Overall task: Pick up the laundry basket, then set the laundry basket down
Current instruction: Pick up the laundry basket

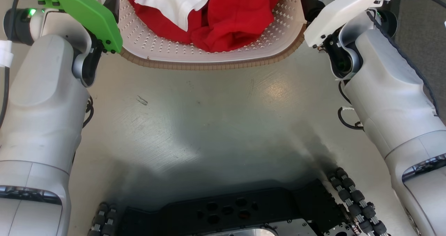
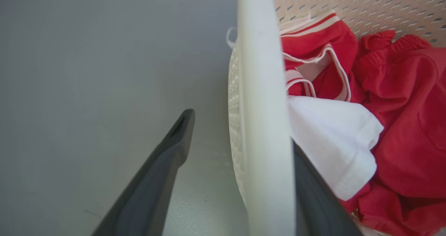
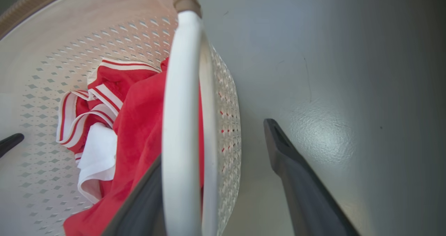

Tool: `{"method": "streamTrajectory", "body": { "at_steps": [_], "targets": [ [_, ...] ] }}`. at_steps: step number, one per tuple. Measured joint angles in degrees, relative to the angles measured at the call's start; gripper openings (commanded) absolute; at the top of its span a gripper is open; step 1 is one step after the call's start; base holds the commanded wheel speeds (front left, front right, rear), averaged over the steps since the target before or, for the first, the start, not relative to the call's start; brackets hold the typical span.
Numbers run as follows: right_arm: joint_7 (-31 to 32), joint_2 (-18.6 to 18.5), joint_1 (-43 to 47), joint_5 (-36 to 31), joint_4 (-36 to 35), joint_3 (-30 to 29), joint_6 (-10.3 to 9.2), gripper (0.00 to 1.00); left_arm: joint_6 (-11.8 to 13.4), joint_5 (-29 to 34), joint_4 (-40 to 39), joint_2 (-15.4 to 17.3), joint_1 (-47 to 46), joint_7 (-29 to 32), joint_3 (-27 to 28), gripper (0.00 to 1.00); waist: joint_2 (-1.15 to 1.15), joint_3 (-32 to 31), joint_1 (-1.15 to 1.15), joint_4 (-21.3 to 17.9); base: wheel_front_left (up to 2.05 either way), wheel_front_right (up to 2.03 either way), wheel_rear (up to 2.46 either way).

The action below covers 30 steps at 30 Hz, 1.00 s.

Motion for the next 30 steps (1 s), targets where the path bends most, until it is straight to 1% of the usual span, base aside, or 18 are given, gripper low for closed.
{"method": "streamTrajectory", "body": {
  "at_steps": [1, 2, 3, 4, 5, 7, 8, 18, 26, 30],
  "targets": [
    [0.0, -0.01, -0.25, 0.33, 0.26, 0.33, 0.0, 0.94, 0.0, -0.27, 0.59, -0.03, -0.09, 0.0, -0.15, 0.98, 0.0, 0.13, 0.0, 0.03, 0.0, 0.0, 0.0],
    [0.0, -0.03, -0.43, 0.6, 0.54, 0.69, 0.0, 0.82, 0.0, -0.53, 1.0, -0.04, -0.19, 0.0, -0.35, 0.81, 0.0, 0.22, 0.0, 0.08, 0.0, 0.0, 0.0],
    [0.0, -0.03, -0.51, 0.85, 0.8, 1.12, 0.0, 0.45, 0.0, -0.56, 1.24, -0.04, -0.31, 0.0, -0.57, 0.51, 0.0, 0.28, 0.0, 0.14, 0.0, 0.0, 0.0],
    [-0.04, -0.01, -0.65, 1.64, 1.16, 1.81, 0.0, 0.26, -0.31, -0.99, 1.66, -0.22, -0.85, -0.01, -1.15, 0.43, 0.0, 0.38, 0.0, 0.24, 0.0, 0.0, 0.0],
    [-0.24, 0.01, -0.79, 1.98, 1.25, 2.21, 0.13, 0.0, -0.42, -1.08, 1.83, -0.42, -1.08, -0.09, -1.4, 0.0, 0.0, 0.42, 0.0, 0.29, 0.0, 0.0, 0.0],
    [-0.52, 0.77, -1.48, 2.44, 1.27, 3.21, 0.36, 0.0, -0.38, -1.57, 2.22, -1.4, -1.53, -0.62, -1.51, 0.0, 0.0, 0.45, 0.0, 0.4, 0.0, 0.0, 0.0],
    [-0.59, 0.89, -1.82, 2.71, 1.42, 3.41, -0.15, 0.0, -0.37, -2.25, 2.59, -1.43, -1.94, -0.59, -1.53, 0.0, 0.0, 0.45, 0.0, 0.44, 0.0, 0.0, 0.0],
    [-2.09, 0.85, -2.52, 4.37, 4.53, 6.04, -0.15, 0.0, -0.37, -3.68, 5.01, -1.76, -2.1, -2.64, -3.88, 0.0, 0.0, -1.12, 0.0, 0.62, 0.0, 0.0, 0.0],
    [-2.59, 0.92, -1.7, 6.82, 6.5, 8.39, 0.0, 0.0, -0.38, -5.37, 7.7, -2.23, -1.57, -3.61, -5.58, 0.0, 0.0, -4.28, 0.0, 0.55, 0.0, 0.0, 0.0],
    [-2.57, 0.93, -0.17, 7.31, 7.9, 9.79, 0.49, 0.0, -0.38, -7.43, 9.61, -3.08, 0.83, -3.26, -6.69, 0.0, 0.0, -6.56, 0.0, 0.51, 0.0, 0.0, 0.0]
  ]
}}
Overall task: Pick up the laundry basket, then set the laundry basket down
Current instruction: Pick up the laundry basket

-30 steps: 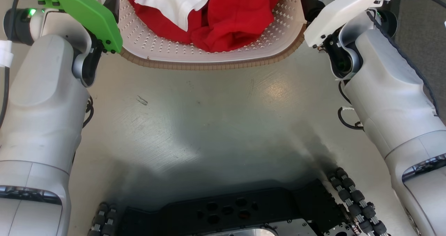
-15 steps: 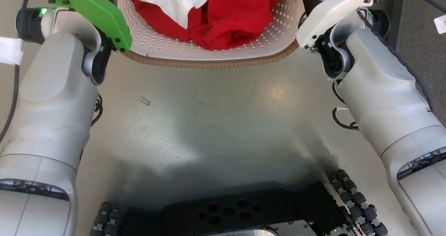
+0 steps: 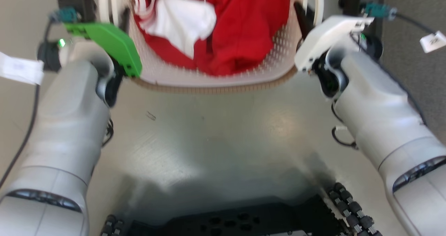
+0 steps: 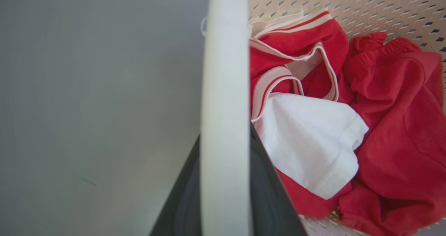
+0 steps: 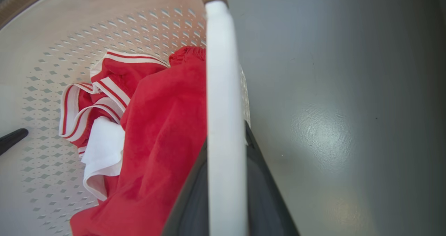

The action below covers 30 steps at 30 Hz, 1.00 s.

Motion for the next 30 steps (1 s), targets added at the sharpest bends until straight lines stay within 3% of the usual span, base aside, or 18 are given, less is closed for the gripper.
{"method": "streamTrajectory", "body": {
  "at_steps": [30],
  "targets": [
    [11.1, 0.13, 10.95, 7.46, 4.17, 8.36, 0.93, 0.0, 0.05, -9.66, 4.79, -1.94, 12.78, 7.7, -4.81, 0.0, 0.0, -24.39, 0.0, 0.17, 0.0, 0.0, 0.0]
  ]
}}
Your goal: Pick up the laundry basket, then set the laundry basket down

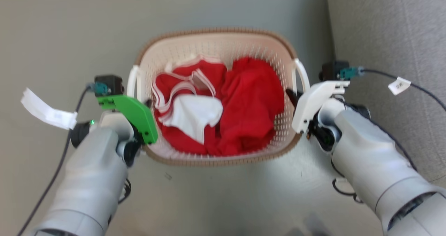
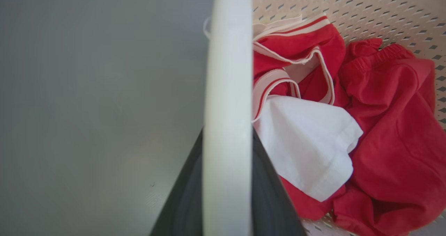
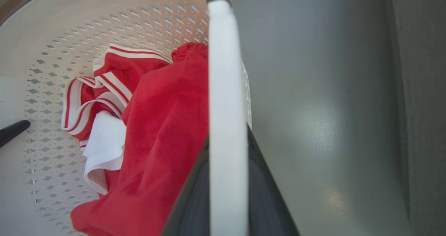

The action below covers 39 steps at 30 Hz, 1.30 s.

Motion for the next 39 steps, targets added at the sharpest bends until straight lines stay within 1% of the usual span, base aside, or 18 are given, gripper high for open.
{"method": "streamTrajectory", "body": {
  "at_steps": [6, 7, 15, 21, 27, 33, 39],
  "targets": [
    [3.42, 0.05, 3.92, 2.36, 0.23, 1.26, 0.04, 0.0, 0.0, -1.63, 1.13, -0.43, 3.84, 2.22, -1.08, 0.0, 0.0, -4.98, 0.0, 0.22, 0.0, 0.0, 0.0],
    [3.42, 0.05, 3.92, 2.36, 0.23, 1.26, 0.04, 0.0, 0.0, -1.63, 1.13, -0.43, 3.84, 2.22, -1.08, 0.0, 0.0, -4.98, 0.0, 0.22, 0.0, 0.0, 0.0],
    [5.92, 0.18, 7.34, 3.72, 0.26, 3.07, 0.04, 0.0, 0.0, -3.58, 1.78, -0.55, 7.71, 4.24, -1.58, 0.0, 0.0, -11.61, 0.0, 0.56, 0.0, 0.0, 0.0],
    [8.13, 0.27, 12.71, 5.81, -0.33, 5.02, 0.03, 0.0, -0.01, -4.81, 3.27, -0.92, 12.32, 5.45, -2.41, 0.0, 0.0, -17.4, 0.0, 0.77, 0.0, 0.0, 0.0],
    [9.6, 0.3, 16.16, 6.86, -0.63, 6.22, 0.01, 0.0, -0.01, -5.32, 4.09, -1.08, 15.51, 6.26, -3.02, 0.0, 0.0, -22.35, 0.0, 0.69, 0.0, 0.0, 0.0],
    [10.94, 0.27, 17.44, 7.76, -0.58, 7.06, -0.02, 0.0, -0.01, -6.24, 4.66, -1.31, 16.88, 7.43, -3.19, 0.0, 0.0, -26.29, 0.0, 0.47, 0.0, 0.0, 0.0],
    [11.69, 0.15, 17.43, 8.14, -0.49, 7.58, -0.02, 0.0, -0.01, -7.2, 4.36, -1.31, 17.42, 8.0, -3.5, 0.0, 0.0, -28.35, 0.0, 0.29, 0.0, 0.0, 0.0]
  ]
}}
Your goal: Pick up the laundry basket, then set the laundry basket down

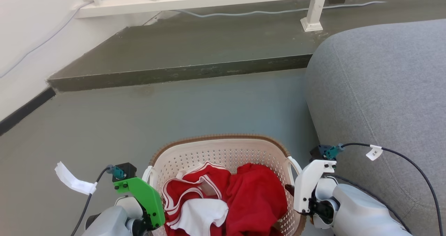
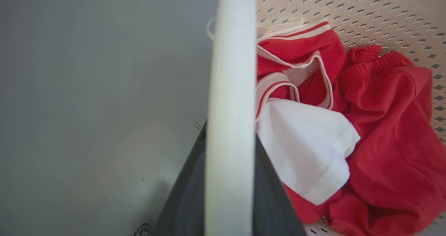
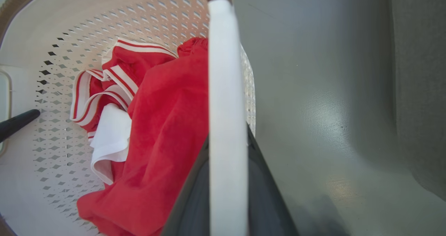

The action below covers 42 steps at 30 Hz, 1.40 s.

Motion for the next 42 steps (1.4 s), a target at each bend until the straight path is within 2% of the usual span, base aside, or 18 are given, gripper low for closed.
{"method": "streamTrajectory", "body": {
  "at_steps": [31, 42],
  "targets": [
    [0.47, -0.4, -0.01, 1.96, 0.3, 1.78, 0.0, 0.0, 0.02, -1.91, -1.12, 0.37, 0.26, 0.09, -1.87, 0.0, 0.0, -0.7, 0.0, -0.67, 0.0, 0.0, 0.0],
    [-1.82, -0.43, -2.14, 1.91, 0.2, 1.87, 0.0, 0.0, 0.22, -2.42, -1.79, 0.55, -0.44, -3.39, -1.46, 0.0, 0.0, 3.52, 0.0, -0.75, 0.0, 0.0, 0.0]
  ]
}}
